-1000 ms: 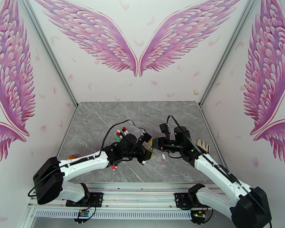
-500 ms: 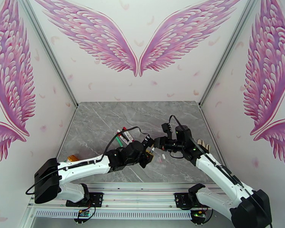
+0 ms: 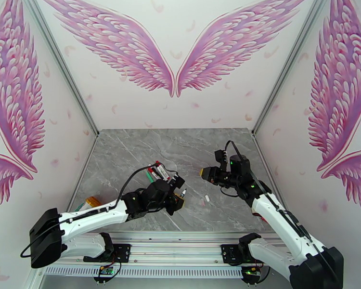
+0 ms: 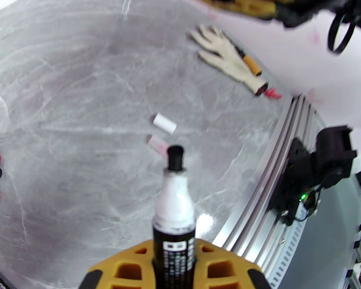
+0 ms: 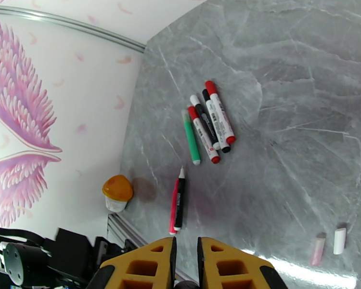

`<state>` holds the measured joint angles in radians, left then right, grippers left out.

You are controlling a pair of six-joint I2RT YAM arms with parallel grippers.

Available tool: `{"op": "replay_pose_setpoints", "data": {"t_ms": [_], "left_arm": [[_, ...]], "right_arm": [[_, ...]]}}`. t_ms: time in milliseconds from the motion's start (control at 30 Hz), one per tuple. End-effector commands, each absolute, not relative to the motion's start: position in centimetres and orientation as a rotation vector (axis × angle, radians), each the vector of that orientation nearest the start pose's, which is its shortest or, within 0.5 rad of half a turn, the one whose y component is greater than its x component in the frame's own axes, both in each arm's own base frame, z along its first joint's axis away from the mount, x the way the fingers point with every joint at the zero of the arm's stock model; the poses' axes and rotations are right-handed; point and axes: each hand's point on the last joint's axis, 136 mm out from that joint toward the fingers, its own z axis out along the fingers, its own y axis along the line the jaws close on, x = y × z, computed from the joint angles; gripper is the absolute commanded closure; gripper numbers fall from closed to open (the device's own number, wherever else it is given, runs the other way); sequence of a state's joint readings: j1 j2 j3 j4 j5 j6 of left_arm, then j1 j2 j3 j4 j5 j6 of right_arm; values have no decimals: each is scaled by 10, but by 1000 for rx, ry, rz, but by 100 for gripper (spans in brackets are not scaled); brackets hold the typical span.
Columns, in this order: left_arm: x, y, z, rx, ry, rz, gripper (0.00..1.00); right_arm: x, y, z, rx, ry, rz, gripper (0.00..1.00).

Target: Open the pen caps

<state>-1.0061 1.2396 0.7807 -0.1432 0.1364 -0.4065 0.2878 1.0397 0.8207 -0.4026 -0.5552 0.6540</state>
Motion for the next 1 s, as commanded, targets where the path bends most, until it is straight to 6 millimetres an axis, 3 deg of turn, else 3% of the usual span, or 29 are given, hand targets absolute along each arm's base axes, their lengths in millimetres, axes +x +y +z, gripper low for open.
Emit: {"op": "replay_pose_setpoints", "data": {"t_ms": [0, 267, 500, 967], "left_arm": [[189, -331, 180, 680, 2179, -990, 90], [205, -323, 203, 500, 2107, -1073, 90], [207, -318, 202, 450, 2111, -1070, 89], [215, -305, 187, 432, 2135, -1050, 88]], "right_arm": [[270, 163, 209, 13, 2398, 963, 90], [254, 132, 161, -17, 2621, 667, 87], [251, 113, 117, 14, 2759, 484, 86], [270, 115, 72, 57, 2784, 458, 83]]}}
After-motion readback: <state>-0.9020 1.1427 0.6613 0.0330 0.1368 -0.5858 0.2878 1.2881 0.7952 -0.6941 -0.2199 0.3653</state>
